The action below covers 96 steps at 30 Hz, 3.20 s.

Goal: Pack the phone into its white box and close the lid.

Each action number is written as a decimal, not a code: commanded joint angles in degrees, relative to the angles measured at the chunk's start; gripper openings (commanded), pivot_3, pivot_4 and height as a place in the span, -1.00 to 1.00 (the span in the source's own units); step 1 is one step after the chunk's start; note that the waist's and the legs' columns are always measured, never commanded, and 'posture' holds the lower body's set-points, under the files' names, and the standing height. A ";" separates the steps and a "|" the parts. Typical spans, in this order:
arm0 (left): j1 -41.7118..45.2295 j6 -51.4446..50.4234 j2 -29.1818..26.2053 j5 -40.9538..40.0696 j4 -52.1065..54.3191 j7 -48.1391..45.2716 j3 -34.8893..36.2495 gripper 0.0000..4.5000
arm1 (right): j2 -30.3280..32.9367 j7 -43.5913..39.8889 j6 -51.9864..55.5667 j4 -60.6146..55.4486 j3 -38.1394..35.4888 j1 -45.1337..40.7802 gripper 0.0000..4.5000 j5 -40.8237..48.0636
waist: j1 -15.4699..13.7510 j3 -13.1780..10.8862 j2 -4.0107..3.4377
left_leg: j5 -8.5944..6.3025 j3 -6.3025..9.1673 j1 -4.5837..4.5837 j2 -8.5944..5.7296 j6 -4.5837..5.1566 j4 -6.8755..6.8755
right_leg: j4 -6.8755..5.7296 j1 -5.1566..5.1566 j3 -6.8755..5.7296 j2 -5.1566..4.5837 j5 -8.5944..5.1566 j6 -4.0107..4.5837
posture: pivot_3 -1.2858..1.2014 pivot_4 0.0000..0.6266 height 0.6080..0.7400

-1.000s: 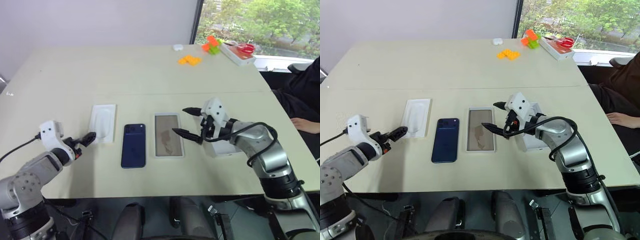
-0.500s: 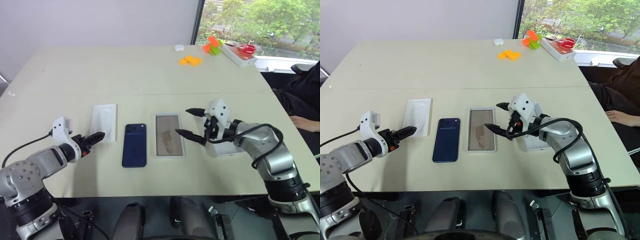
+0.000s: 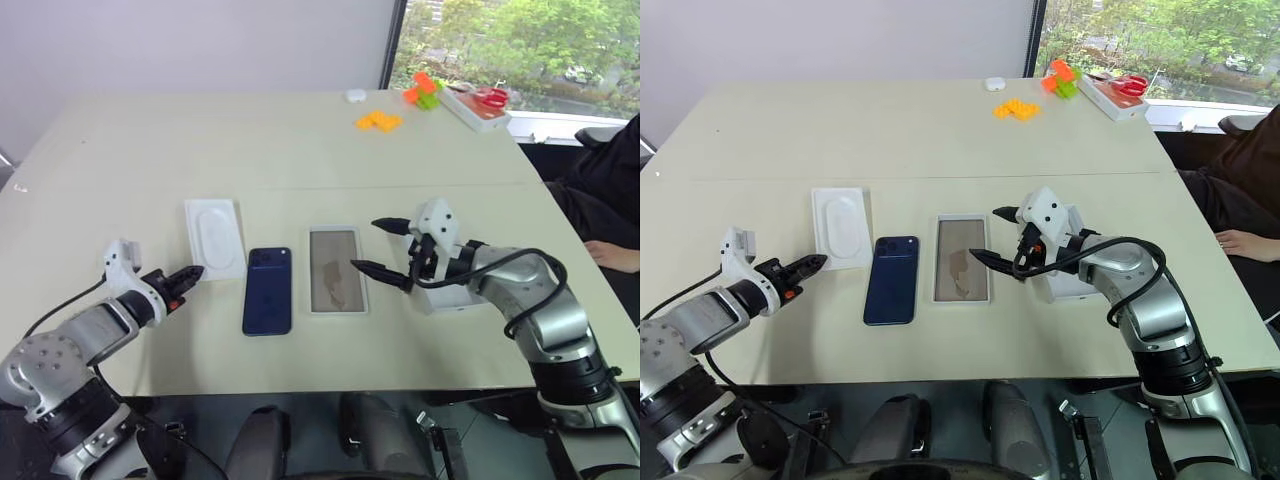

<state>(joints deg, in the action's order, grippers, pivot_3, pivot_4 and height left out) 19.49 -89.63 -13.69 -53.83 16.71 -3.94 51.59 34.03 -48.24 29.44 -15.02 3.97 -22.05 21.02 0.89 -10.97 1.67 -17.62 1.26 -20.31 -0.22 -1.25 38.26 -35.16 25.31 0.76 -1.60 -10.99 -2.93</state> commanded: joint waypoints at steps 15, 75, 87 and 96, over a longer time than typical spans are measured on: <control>-9.48 11.09 8.11 -40.76 15.96 28.33 -28.56 -0.98 | 0.66 -0.68 -1.05 -0.99 -0.88 -1.26 1.00 -0.37 | -0.09 -0.02 0.06 | 0.01 0.03 -0.01 -0.01 -0.04 -0.01 | -0.02 0.00 0.12 0.00 0.03 0.01 | 0.03 -0.52 1.00; -5.91 43.45 -25.53 -59.15 17.39 41.57 -55.12 0.97 | 4.79 -1.77 -0.26 0.30 -1.50 -2.28 1.00 -1.12 | -0.20 -0.03 0.01 | 0.07 -0.01 -0.02 -0.10 -0.13 -0.02 | 0.08 0.00 0.09 0.08 -0.16 0.18 | 0.03 -0.52 1.00; -26.59 57.84 -44.76 -2.08 19.16 -5.13 -42.68 1.00 | 0.55 2.21 12.58 -5.78 8.55 -8.26 -0.07 -2.65 | 0.06 -0.20 -0.22 | 0.06 -0.46 -0.11 0.00 -0.13 -0.25 | 0.22 0.26 0.10 0.09 -0.21 0.23 | 0.03 -0.52 1.00; -38.11 64.91 -41.57 7.96 19.73 -26.68 -37.88 1.00 | -1.91 9.35 22.49 -4.16 17.89 -12.64 -0.97 -9.88 | 0.22 -0.22 -0.22 | -0.04 -0.49 -0.39 0.11 0.03 -0.25 | 0.68 0.29 0.06 -0.06 -0.19 0.17 | 0.03 -0.52 1.00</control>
<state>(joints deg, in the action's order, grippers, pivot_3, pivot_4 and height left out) -17.78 -26.92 -55.72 -47.58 34.67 -27.00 11.72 32.48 -40.31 50.74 -19.25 20.54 -33.06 13.20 1.11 -11.19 1.45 -17.68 0.74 -20.70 -0.08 -1.16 38.01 -34.47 25.64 0.84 -1.65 -11.17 -2.75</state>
